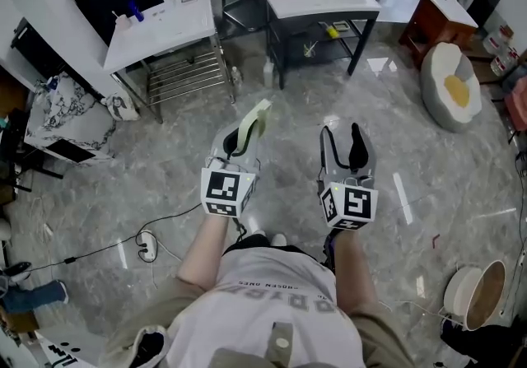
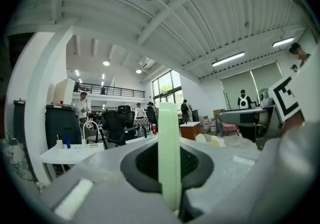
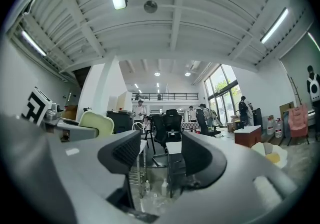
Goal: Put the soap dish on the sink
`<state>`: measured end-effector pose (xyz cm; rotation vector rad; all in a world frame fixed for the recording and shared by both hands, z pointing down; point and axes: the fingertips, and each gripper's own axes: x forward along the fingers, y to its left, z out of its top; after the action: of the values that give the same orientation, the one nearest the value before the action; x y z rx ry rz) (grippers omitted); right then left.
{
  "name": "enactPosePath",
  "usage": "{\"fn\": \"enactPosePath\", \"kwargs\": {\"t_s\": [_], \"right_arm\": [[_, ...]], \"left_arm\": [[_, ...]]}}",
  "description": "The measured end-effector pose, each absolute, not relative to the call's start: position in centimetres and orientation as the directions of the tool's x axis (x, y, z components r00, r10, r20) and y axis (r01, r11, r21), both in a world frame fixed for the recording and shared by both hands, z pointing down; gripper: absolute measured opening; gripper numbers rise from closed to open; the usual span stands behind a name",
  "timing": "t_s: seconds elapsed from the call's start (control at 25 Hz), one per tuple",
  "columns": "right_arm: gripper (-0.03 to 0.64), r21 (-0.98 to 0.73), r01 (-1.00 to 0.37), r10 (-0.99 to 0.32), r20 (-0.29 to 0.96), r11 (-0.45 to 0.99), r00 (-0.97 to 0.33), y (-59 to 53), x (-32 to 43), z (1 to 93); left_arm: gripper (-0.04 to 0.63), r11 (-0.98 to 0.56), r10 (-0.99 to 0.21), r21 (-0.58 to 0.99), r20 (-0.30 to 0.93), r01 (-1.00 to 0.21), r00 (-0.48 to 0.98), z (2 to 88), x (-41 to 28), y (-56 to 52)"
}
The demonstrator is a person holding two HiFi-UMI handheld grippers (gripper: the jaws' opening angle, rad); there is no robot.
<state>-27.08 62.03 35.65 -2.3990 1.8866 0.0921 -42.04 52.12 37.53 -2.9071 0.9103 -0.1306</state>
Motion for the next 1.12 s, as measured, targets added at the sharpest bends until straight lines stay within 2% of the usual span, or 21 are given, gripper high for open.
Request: {"fn": "enactPosePath", "kwargs": {"t_s": [0.32, 0.56, 1.12], "right_arm": [[0.258, -0.049, -0.969, -0.968, -0.052, -0.243, 0.245, 60.7, -25.1, 38.0], [0.259, -0.058, -0.964, -0.965, -0.03, -0.259, 0.261, 57.6, -23.2, 39.2], [0.258, -0.025, -0.948, -0.943, -0.096, -0.318, 0.319, 45.2, -17.2, 35.5]], "left_arm": [[0.018, -0.814, -0.58, -0.107, 0.111, -0.571, 0.807, 39.8, -40.9, 50.4], [0.018, -0.818, -0.576, -0.099, 0.11, -0.567, 0.81, 40.5, -39.3, 46.9], [0.018, -0.846, -0.524, -0.135, 0.037, -0.515, 0.851, 37.1, -32.8, 33.1]]}}
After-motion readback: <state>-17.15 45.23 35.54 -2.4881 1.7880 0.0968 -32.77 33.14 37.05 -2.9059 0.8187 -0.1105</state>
